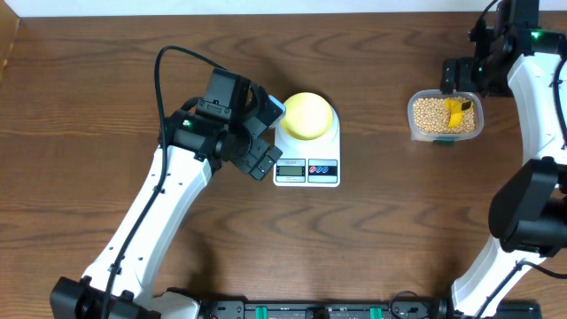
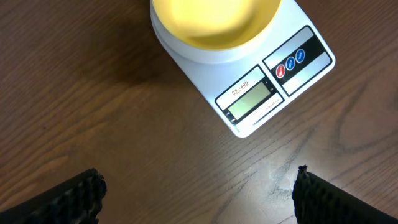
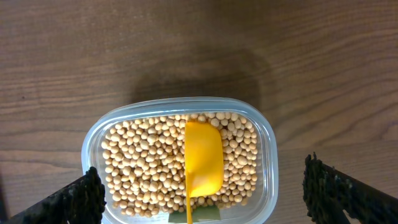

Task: Scoop item into bowl and weigh 50g on scale
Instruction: 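Lift the left gripper back away from the scale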

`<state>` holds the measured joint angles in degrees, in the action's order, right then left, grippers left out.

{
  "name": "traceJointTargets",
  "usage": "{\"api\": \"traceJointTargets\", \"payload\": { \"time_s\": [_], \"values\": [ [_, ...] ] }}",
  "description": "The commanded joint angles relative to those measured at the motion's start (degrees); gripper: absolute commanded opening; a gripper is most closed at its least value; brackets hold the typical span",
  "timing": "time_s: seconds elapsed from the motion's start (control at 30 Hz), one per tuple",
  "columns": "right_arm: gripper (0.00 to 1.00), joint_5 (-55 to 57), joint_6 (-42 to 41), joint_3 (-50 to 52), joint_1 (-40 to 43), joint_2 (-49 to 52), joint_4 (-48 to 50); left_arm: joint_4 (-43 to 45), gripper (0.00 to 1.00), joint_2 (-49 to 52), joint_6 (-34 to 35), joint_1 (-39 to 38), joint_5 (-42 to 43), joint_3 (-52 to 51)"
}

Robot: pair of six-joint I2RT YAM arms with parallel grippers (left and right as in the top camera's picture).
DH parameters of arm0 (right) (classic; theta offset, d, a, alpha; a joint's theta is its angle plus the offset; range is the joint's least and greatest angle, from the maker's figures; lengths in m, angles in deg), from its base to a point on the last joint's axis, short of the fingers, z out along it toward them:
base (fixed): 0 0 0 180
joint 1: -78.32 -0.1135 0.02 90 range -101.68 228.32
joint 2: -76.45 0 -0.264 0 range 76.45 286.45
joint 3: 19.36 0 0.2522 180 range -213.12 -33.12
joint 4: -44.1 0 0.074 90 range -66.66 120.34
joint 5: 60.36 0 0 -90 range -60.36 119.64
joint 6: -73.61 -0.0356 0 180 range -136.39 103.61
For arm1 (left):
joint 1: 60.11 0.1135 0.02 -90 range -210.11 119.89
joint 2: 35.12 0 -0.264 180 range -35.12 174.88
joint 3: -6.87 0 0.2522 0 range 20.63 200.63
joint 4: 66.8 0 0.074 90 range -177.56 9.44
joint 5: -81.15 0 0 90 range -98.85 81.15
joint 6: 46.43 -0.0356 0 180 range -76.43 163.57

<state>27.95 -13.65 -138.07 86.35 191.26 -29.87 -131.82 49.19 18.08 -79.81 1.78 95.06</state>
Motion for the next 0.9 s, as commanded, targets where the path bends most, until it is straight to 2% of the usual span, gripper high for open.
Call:
{"api": "traceJointTargets", "payload": {
  "time_s": [0.0, 0.87],
  "values": [
    [0.99, 0.09, 0.11, -0.79, 0.33, 0.50, -0.02, -0.35, 0.98, -0.07, 0.13, 0.17, 0.50, -0.42],
    [0.99, 0.09, 0.11, -0.79, 0.33, 0.50, 0.00, -0.35, 0.98, -0.07, 0.13, 1.75, 0.50, -0.42]
  ]
}}
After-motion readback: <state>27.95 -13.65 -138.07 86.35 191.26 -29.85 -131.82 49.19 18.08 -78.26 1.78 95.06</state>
